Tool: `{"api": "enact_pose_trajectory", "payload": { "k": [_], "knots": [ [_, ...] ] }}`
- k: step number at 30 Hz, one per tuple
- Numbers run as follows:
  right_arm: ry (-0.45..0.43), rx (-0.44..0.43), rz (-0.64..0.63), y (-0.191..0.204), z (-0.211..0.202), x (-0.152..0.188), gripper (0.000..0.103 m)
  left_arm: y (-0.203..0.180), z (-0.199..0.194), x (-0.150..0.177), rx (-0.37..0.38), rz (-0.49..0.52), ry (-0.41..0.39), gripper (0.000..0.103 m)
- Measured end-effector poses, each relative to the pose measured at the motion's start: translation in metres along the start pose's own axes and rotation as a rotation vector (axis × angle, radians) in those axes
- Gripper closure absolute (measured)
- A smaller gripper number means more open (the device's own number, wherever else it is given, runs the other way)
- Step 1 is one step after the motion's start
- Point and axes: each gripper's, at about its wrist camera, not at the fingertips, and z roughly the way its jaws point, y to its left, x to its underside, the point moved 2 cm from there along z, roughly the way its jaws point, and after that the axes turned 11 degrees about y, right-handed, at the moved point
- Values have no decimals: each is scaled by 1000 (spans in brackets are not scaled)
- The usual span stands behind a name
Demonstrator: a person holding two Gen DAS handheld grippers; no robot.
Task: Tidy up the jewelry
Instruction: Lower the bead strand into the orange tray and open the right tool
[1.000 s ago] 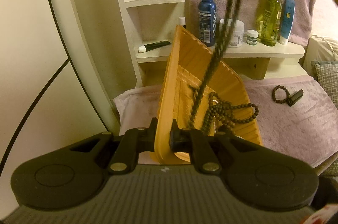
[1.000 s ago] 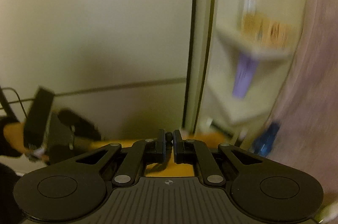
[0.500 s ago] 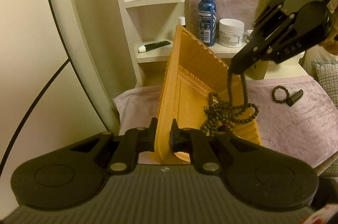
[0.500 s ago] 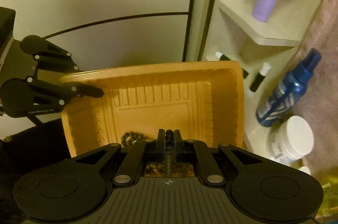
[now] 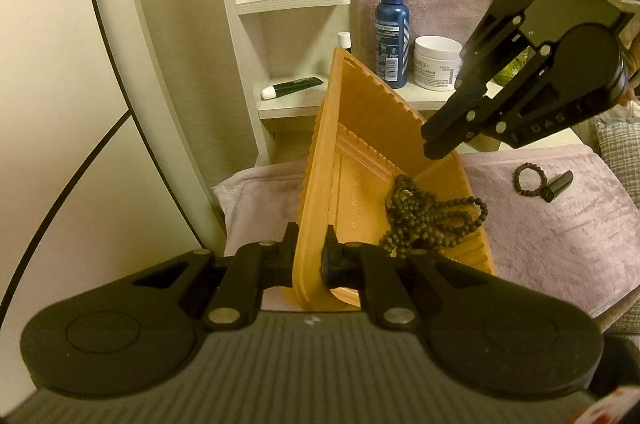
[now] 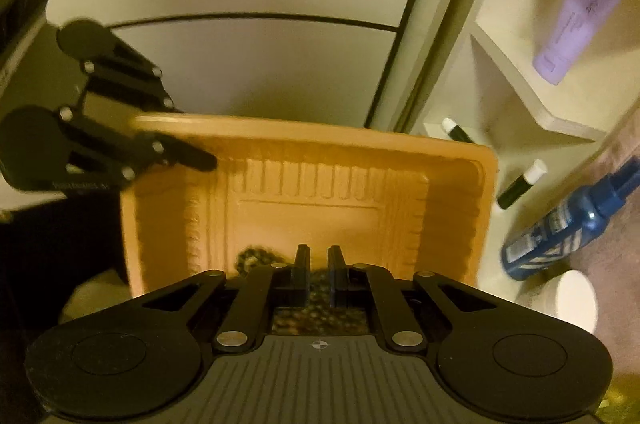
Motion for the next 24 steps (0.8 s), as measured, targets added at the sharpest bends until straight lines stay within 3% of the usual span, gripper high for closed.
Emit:
{"api": "enact_pose_trajectory", "payload": {
  "k": [5,9,14,24],
  "knots": [
    [-58,45,64,-6,-17,17,92,2,1,1,5,-7,0,94],
    [-147,77,174,-5,-40,55,46,4,2,1,10,-18,2,94],
    [-190,134,348,6,-52,118,45,4,3,1,12,-17,-2,94],
    [-309,272,868,36,-61,253,45,2,2,1,6,-6,-9,94]
  ]
}}
